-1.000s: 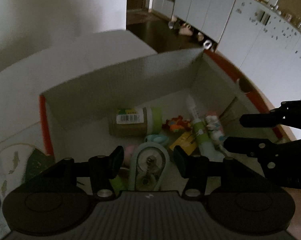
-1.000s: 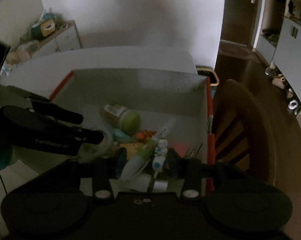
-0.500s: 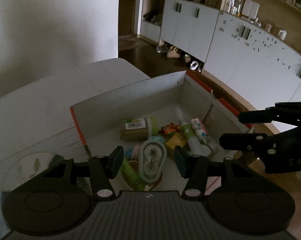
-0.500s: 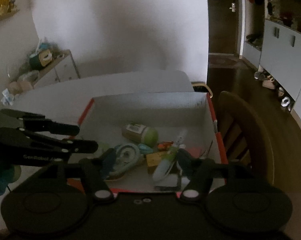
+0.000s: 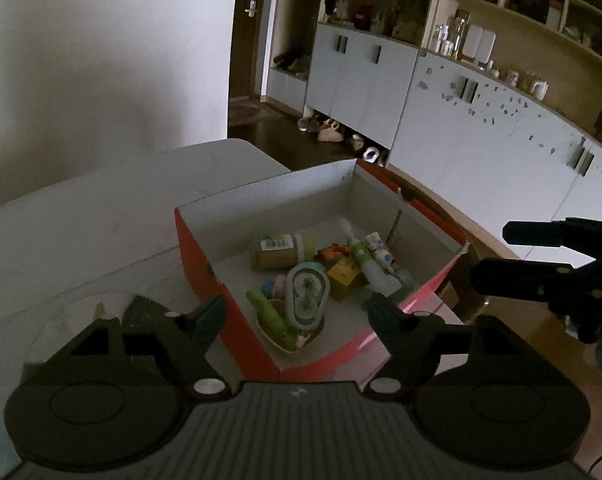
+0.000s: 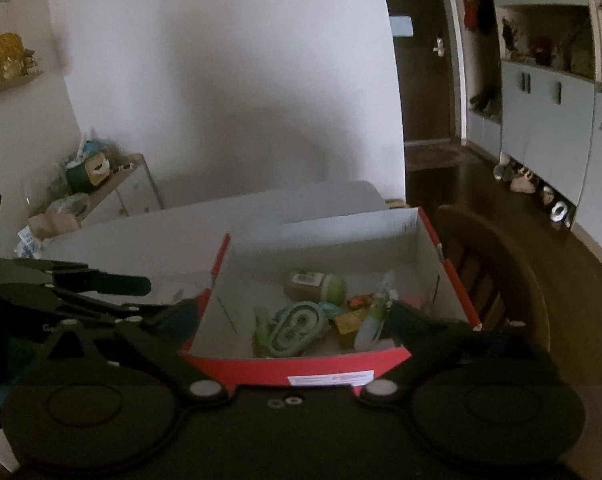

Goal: Organize rigid objects

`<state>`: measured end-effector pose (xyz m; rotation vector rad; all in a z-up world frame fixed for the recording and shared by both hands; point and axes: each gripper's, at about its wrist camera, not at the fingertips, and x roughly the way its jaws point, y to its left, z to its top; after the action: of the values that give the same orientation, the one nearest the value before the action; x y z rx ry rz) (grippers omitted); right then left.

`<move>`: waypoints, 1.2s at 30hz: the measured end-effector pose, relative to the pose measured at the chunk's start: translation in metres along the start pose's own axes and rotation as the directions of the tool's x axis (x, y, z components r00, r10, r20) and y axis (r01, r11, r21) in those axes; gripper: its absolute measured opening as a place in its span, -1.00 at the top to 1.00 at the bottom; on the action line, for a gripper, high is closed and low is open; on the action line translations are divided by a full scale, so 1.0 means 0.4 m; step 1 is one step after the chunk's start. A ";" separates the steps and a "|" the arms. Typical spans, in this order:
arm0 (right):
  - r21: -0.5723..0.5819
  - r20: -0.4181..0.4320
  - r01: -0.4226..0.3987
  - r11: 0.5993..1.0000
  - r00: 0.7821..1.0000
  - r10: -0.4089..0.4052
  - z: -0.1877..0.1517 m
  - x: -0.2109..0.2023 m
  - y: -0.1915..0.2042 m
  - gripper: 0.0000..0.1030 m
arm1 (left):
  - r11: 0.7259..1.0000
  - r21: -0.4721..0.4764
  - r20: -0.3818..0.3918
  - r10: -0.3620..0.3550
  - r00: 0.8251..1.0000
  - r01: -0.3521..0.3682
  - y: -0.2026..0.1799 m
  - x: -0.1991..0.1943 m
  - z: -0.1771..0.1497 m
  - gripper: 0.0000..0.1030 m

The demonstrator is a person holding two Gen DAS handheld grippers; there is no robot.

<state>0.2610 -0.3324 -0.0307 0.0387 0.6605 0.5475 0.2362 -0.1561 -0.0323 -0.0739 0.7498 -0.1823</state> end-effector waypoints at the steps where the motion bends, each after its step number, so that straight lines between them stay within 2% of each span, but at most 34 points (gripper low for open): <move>1: 0.000 0.011 0.004 1.000 1.000 -0.004 -0.003 -0.008 0.009 -0.99 | 1.000 -0.003 -0.001 -0.005 1.000 0.005 0.002 -0.008 -0.004 -0.60; 6: 0.009 0.036 0.022 1.000 0.999 -0.023 -0.017 -0.035 0.041 -0.99 | 0.999 -0.011 0.014 -0.037 0.999 0.037 0.009 -0.040 -0.022 -0.66; 9: 0.026 0.053 0.033 0.999 0.998 -0.034 -0.025 -0.049 0.054 -0.99 | 1.000 0.009 0.024 -0.029 0.999 0.029 0.003 -0.056 -0.032 -0.85; 10: 0.028 0.057 0.039 0.999 0.998 -0.040 -0.027 -0.054 0.059 -0.99 | 1.000 0.016 0.029 -0.028 0.999 0.027 0.001 -0.062 -0.036 -0.97; 11: 0.028 0.063 0.045 0.999 0.997 -0.047 -0.030 -0.058 0.065 -0.99 | 0.999 0.019 0.035 -0.030 0.999 0.030 0.001 -0.069 -0.039 -1.00; 15: 0.032 0.078 0.067 0.997 0.995 -0.069 -0.037 -0.074 0.086 -1.00 | 0.998 0.022 0.051 -0.053 0.997 0.052 0.005 -0.092 -0.049 -1.00; 36: 0.070 0.098 0.113 0.991 0.988 -0.119 -0.080 -0.120 0.142 -1.00 | 0.994 0.095 0.102 -0.070 0.992 0.060 -0.007 -0.157 -0.088 -1.00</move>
<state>0.1841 -0.3118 -0.0172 0.0870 0.5769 0.4095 0.1667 -0.1469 -0.0153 -0.0200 0.6334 -0.2727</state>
